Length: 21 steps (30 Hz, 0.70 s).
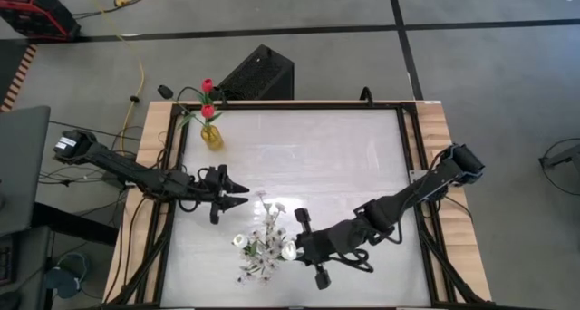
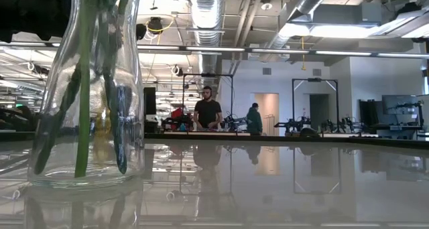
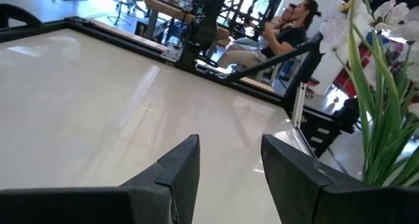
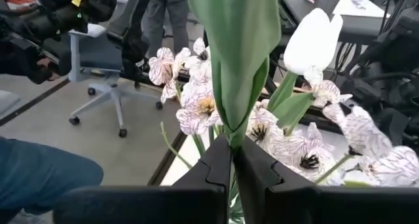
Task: Sort flowers into vase by color
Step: Put the white tulip into the transparent vase, then return to Home Position
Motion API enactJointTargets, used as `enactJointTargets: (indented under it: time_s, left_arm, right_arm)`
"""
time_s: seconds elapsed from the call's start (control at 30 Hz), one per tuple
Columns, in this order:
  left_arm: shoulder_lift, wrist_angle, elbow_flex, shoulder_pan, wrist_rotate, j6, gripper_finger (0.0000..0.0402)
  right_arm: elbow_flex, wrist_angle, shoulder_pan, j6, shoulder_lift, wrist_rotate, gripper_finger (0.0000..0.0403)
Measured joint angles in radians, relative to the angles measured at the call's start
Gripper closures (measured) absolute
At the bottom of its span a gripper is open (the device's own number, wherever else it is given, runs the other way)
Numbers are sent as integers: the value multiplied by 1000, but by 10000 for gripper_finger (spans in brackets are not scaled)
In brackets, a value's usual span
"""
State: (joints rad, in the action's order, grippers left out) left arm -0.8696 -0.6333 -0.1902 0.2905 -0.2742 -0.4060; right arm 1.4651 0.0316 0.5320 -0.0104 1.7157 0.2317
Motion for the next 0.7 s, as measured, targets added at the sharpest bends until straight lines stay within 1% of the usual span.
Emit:
enactJointTargets:
  time_s: [0.1, 0.2, 0.3, 0.4, 0.47, 0.57, 0.63, 0.7]
  left_arm:
    - [0, -1, 0, 0, -1, 0, 251]
    - [0, -1, 0, 0, -1, 0, 251]
    - [0, -1, 0, 0, -1, -1, 251]
    - [0, -2, 0, 0, 0, -1, 251]
    - [0, -2, 0, 0, 3, -1, 251]
    - [0, -1, 0, 0, 29, -7, 251]
    - [0, 0, 0, 0, 48, -7, 251]
    - [0, 0, 0, 0, 61, 0, 251]
  right_arm:
    - [0, 2, -5, -1, 1, -1, 350]
    - [0, 26, -12, -20, 5, -11, 331]
    - [0, 35, -23, -49, 5, -60, 299]
    - [4, 69, -35, -79, 2, -105, 255]
    - [36, 179, -42, -102, 1, -119, 224]
    - [134, 455, -48, -116, 0, -134, 181]
    - [194, 615, -48, -143, -3, -134, 159]
    - [248, 746, -49, -176, -4, -134, 147]
